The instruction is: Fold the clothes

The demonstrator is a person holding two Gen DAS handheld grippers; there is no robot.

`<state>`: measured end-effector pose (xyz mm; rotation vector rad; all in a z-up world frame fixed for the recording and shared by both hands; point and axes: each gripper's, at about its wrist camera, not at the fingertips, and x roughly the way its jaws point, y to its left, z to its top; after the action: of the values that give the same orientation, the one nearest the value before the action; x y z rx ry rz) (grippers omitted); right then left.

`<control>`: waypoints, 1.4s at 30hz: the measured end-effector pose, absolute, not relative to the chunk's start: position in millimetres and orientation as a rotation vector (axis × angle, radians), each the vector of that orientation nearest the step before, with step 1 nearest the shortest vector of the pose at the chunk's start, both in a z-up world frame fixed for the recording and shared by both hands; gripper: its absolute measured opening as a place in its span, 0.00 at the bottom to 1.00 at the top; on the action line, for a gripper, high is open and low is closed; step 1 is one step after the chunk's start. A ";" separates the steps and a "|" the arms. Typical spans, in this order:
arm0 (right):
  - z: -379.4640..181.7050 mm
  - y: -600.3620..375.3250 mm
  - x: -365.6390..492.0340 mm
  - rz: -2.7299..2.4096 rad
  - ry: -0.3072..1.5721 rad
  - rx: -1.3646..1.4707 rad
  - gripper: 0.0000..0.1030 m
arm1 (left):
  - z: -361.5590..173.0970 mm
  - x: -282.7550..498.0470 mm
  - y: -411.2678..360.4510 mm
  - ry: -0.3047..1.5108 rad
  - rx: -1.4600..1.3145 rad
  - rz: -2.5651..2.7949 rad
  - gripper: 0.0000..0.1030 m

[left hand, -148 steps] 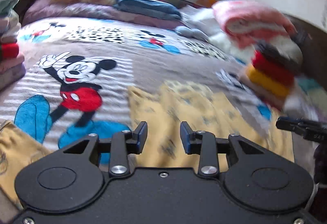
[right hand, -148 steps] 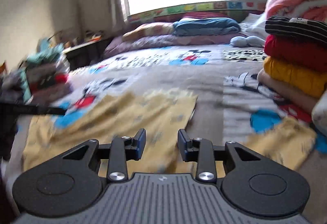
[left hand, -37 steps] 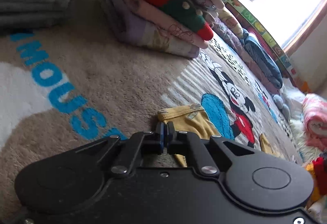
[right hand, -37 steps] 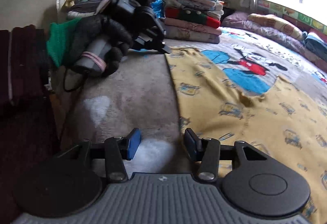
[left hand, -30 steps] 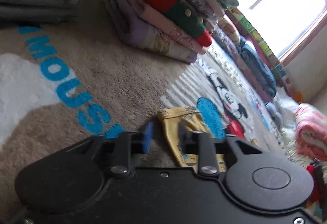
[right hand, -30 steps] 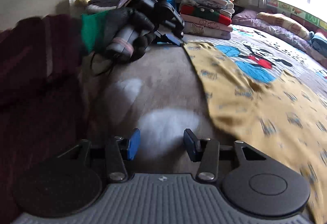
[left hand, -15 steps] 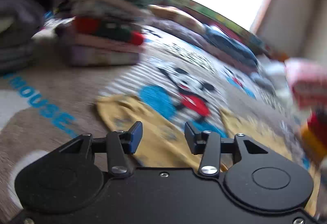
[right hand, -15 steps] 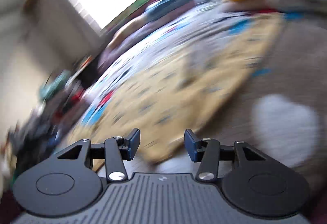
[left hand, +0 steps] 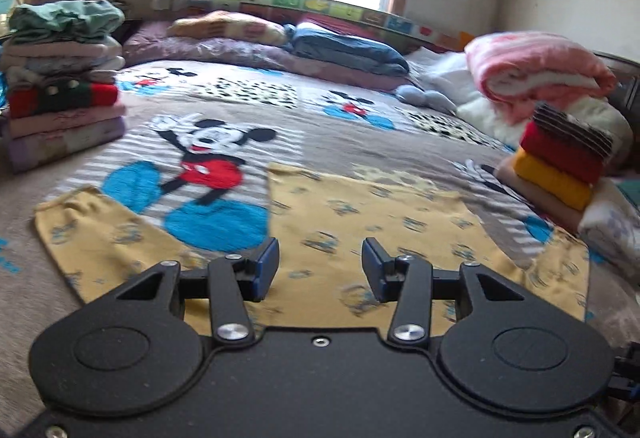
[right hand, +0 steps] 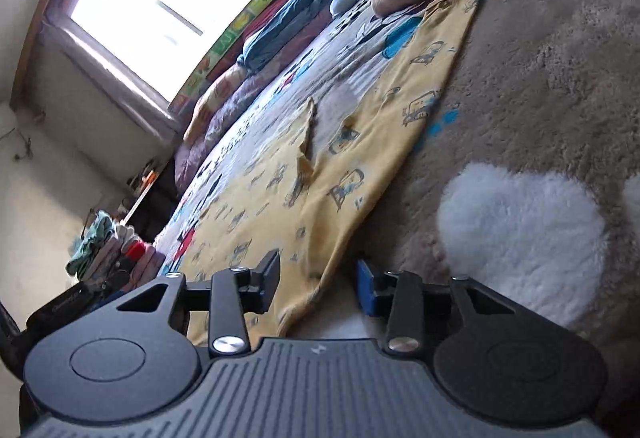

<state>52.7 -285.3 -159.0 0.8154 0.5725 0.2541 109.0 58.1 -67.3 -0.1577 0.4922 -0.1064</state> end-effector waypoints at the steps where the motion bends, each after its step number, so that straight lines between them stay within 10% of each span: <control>1: -158.5 -285.4 52.5 0.255 0.569 0.804 0.40 | -66.8 111.1 51.9 0.500 -0.148 -0.116 0.43; 11: -154.7 -271.6 59.0 0.214 0.550 0.650 0.23 | -42.6 193.2 -42.4 0.643 -0.009 -0.318 0.43; 28: -146.9 -260.1 62.7 0.174 0.552 0.585 0.23 | -82.6 337.1 -199.2 0.984 0.355 -0.276 0.42; 42: -143.1 -265.5 58.9 0.191 0.534 0.581 0.14 | -92.6 364.1 -209.7 0.994 0.484 -0.192 0.04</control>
<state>58.9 -265.5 -143.1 0.5809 0.5336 0.1909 364.1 -209.7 -92.6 0.4838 0.9939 -0.1918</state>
